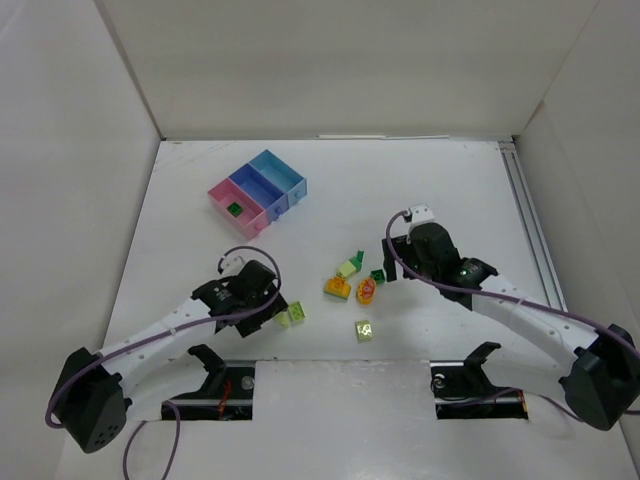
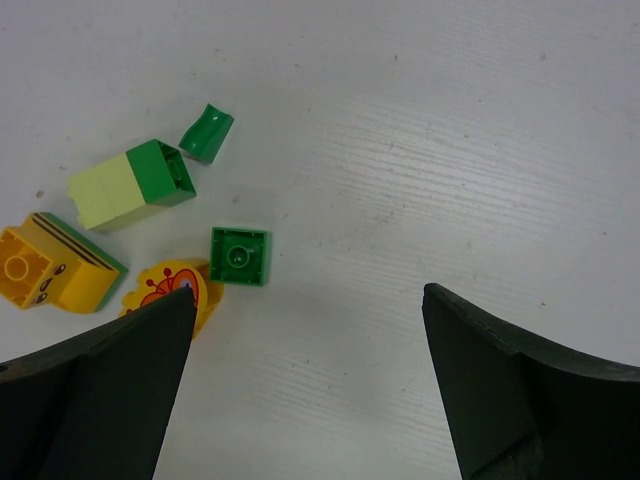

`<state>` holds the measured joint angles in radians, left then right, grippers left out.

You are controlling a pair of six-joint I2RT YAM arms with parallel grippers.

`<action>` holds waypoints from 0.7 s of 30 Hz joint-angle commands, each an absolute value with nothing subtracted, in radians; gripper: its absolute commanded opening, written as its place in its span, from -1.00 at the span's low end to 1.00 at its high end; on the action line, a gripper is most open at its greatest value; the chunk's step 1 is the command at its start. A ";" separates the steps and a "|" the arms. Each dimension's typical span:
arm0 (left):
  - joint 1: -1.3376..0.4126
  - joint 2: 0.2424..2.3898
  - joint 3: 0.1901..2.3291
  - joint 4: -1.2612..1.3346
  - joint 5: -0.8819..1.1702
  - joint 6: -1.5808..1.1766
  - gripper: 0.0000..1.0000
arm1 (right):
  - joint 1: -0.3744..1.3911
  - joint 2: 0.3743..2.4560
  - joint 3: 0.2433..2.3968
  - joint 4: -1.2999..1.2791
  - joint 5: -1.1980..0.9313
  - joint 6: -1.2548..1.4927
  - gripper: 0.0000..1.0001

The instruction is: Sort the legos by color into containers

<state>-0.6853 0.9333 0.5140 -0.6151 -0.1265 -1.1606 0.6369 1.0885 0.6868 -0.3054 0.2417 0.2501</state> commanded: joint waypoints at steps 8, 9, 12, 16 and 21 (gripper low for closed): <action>-0.811 1.135 0.577 -0.659 -0.199 -1.314 -0.03 | 0.647 1.035 0.678 -0.276 0.304 0.265 0.99; -0.821 1.149 0.577 -0.660 -0.199 -1.315 -0.07 | 0.647 1.035 0.678 -0.287 0.304 0.265 0.99; -0.841 1.158 0.598 -0.670 -0.224 -1.359 -0.12 | 0.647 1.025 0.678 -0.296 0.304 0.265 0.99; -0.841 1.149 0.589 -0.647 -0.235 -1.370 -0.27 | 0.647 1.015 0.669 -0.296 0.314 0.265 0.99; -0.841 1.149 0.620 -0.638 -0.273 -1.353 -0.68 | 0.647 1.015 0.689 -0.305 0.324 0.265 0.99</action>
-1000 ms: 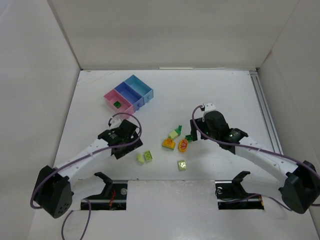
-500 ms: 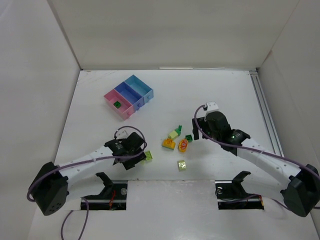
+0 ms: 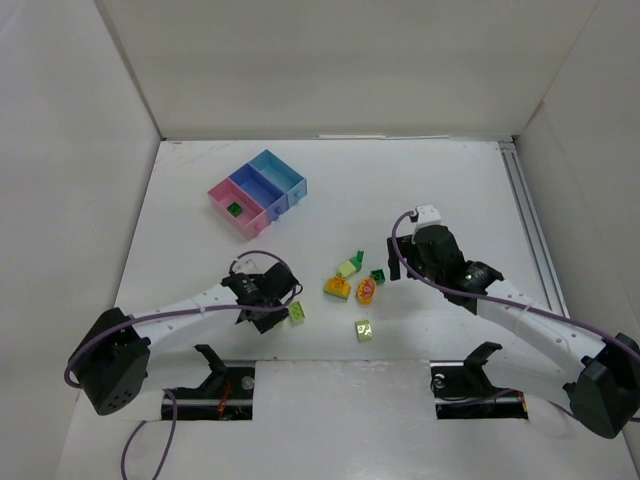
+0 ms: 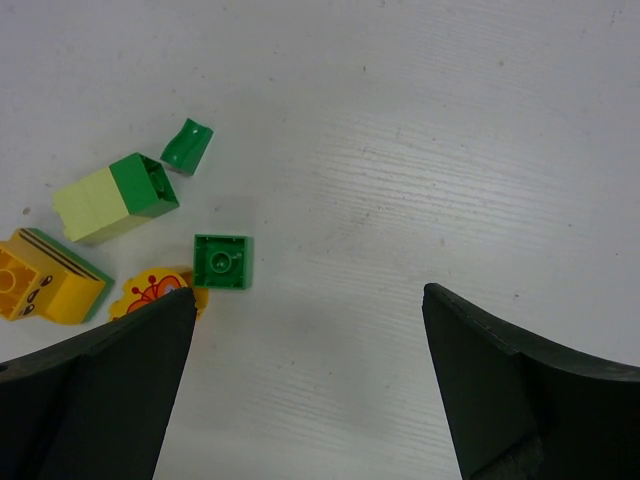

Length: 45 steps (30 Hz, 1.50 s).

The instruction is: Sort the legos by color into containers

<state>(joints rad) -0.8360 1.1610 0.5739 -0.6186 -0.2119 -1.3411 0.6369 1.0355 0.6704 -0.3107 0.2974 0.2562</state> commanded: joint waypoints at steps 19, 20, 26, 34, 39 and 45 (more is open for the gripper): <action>-0.316 1.650 1.451 -0.411 -0.407 -0.758 -0.74 | 0.647 1.037 0.709 -0.249 0.327 0.238 0.99; -0.304 1.722 1.483 -0.411 -0.407 -0.744 -0.74 | 0.647 1.051 0.718 -0.239 0.339 0.238 0.99; -0.256 1.919 1.704 -0.511 -0.394 -0.723 -0.77 | 0.638 1.115 0.765 -0.268 0.373 0.227 0.99; -0.238 1.907 1.657 -0.471 -0.344 -0.686 -0.42 | 0.638 1.147 0.784 -0.256 0.364 0.227 0.99; -0.229 1.887 1.611 -0.450 -0.330 -0.652 -0.11 | 0.638 1.147 0.784 -0.310 0.354 0.238 0.99; -0.229 1.827 1.573 -0.440 -0.261 -0.626 0.13 | 0.638 1.051 0.764 -0.380 0.327 0.259 0.99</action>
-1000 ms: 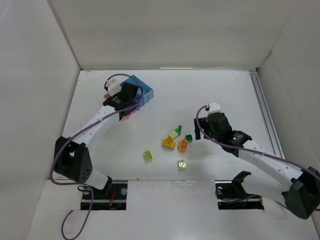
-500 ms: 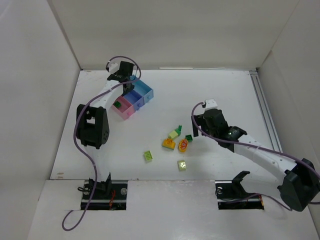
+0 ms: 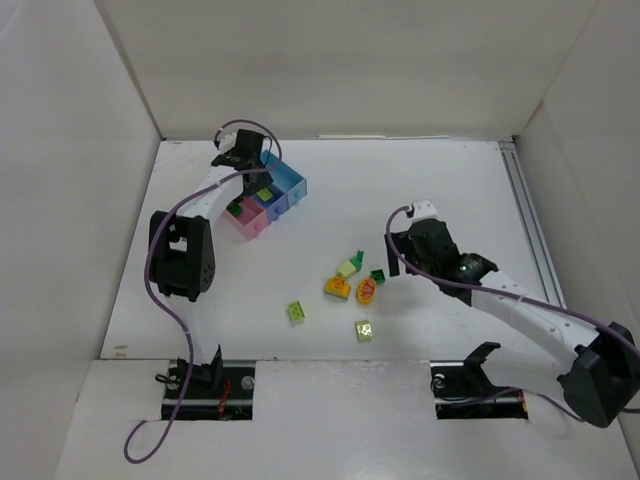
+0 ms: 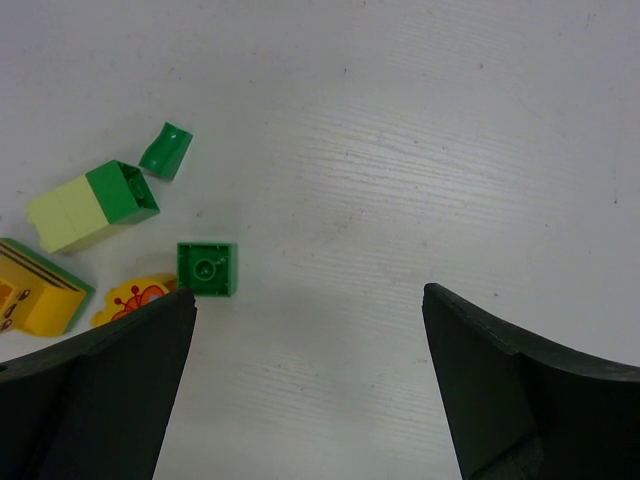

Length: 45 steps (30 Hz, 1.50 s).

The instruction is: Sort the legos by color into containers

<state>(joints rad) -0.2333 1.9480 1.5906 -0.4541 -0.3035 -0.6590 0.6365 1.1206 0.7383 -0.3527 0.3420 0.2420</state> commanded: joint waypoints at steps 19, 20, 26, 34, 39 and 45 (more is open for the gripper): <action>-0.853 1.255 0.804 -0.503 -0.296 -0.990 1.00 | 0.672 0.838 0.631 -0.420 0.226 0.291 0.99; -0.880 1.255 0.793 -0.503 -0.296 -1.011 1.00 | 0.672 0.838 0.620 -0.420 0.216 0.282 0.99; -0.966 1.330 0.729 -0.512 -0.275 -1.110 0.88 | 0.672 0.828 0.566 -0.410 0.206 0.293 0.99; -0.966 1.368 0.709 -0.515 -0.295 -1.181 0.39 | 0.672 0.818 0.566 -0.400 0.195 0.284 0.99; -0.966 1.402 0.730 -0.525 -0.305 -1.172 0.02 | 0.672 0.841 0.575 -0.400 0.215 0.284 0.99; -0.966 1.445 0.770 -0.538 -0.308 -1.144 -0.79 | 0.672 0.871 0.575 -0.382 0.239 0.293 0.99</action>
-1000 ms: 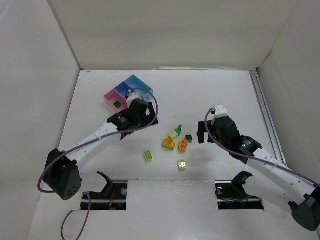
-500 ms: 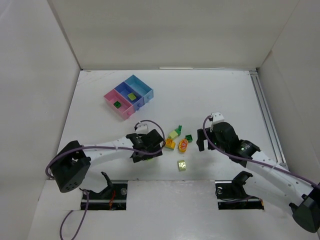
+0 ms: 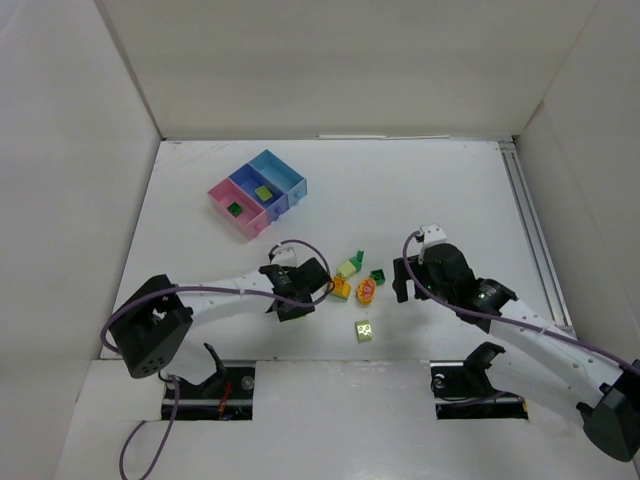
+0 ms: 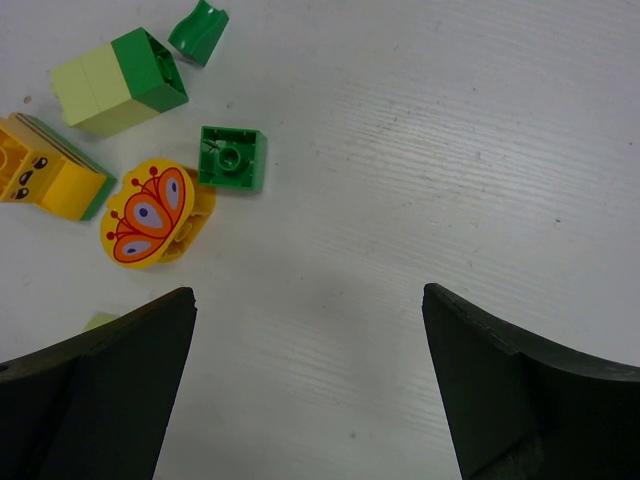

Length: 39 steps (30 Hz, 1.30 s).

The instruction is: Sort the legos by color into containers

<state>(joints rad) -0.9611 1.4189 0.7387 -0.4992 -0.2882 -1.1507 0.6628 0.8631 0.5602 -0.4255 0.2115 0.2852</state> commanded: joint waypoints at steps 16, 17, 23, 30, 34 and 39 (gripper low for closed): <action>-0.496 1.600 1.325 -0.525 -0.391 -0.749 -0.79 | 0.672 1.109 0.796 -0.289 0.426 0.229 0.99; -0.464 1.614 1.345 -0.512 -0.373 -0.732 -0.79 | 0.672 1.155 0.813 -0.288 0.426 0.209 0.99; -0.325 1.749 1.480 -0.459 -0.322 -0.654 -0.79 | 0.672 1.288 0.922 -0.301 0.427 0.186 0.99; -0.276 1.927 1.640 -0.459 -0.299 -0.626 -0.68 | 0.672 1.281 0.869 -0.210 0.230 0.088 0.99; -0.267 1.989 1.698 -0.492 -0.299 -0.626 -0.61 | 0.681 1.186 0.807 -0.215 0.175 0.019 0.99; -0.258 1.970 1.672 -0.511 -0.299 -0.647 -0.18 | 0.690 1.072 0.726 -0.225 0.048 -0.021 0.99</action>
